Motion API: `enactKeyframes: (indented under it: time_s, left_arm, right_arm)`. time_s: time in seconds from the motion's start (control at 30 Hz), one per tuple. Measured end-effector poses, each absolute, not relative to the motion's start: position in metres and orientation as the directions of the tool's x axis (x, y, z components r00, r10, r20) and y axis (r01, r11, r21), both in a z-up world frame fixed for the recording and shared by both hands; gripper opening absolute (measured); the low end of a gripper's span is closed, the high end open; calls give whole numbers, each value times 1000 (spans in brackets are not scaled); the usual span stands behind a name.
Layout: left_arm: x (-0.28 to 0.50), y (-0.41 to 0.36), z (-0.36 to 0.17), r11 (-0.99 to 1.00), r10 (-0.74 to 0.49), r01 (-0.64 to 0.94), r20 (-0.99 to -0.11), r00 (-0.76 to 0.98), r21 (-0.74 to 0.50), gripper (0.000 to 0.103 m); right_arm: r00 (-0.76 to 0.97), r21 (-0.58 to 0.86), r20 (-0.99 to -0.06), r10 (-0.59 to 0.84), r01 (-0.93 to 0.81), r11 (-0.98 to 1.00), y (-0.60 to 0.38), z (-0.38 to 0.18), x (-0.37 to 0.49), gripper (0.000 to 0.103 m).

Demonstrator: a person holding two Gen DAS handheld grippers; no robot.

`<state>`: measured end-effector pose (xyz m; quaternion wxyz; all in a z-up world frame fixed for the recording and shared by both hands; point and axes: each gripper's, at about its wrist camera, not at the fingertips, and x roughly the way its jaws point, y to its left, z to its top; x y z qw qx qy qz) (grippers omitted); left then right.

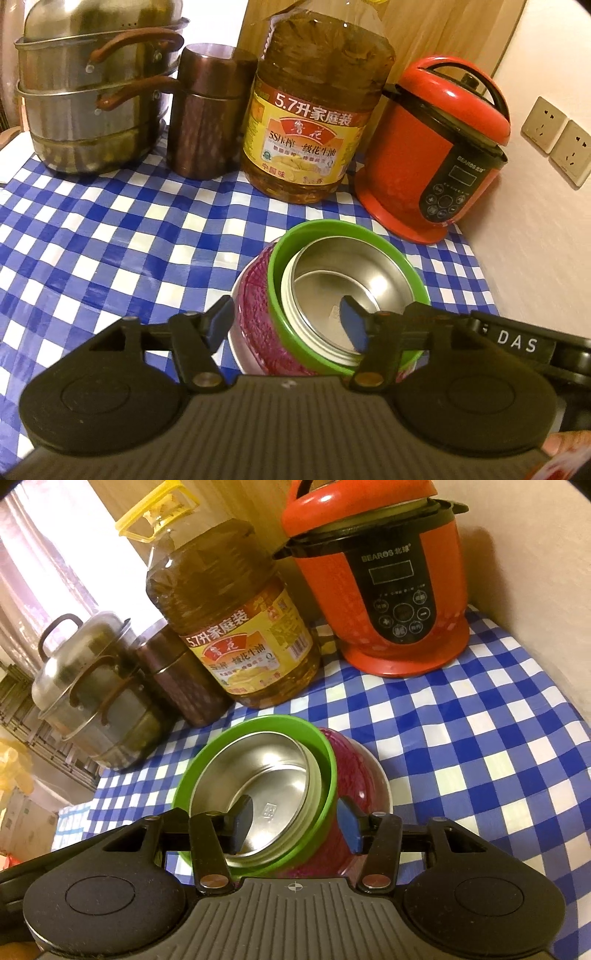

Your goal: Organize plates and bowls

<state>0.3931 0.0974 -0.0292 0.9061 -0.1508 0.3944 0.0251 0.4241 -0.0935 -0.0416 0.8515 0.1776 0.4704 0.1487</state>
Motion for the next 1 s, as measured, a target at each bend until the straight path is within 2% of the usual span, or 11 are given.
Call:
enactKeyframes:
  time_s: [0.2,0.27,0.8,1.0]
  left_arm:
    - [381,96,-19,960,-65,-154,-721,690,-234,71]
    - [376,94,-15,964,-51,-155,-720,692,-218,78]
    - [334,83,4,988,-19,-96,-709,705,-122,90]
    - [315,78,6,991,-23,-79,-707,707,-111,90]
  right_arm:
    - [518,441,-745,421,-91,893,-96,-31,415,51]
    - [516,440,-745,423,-96,893,-96,-28,411,51]
    - [520,391,-756,397,-128,911,-102,-9,376,53]
    - [528,372,-755,388,-141,917,-105,-1,360,59]
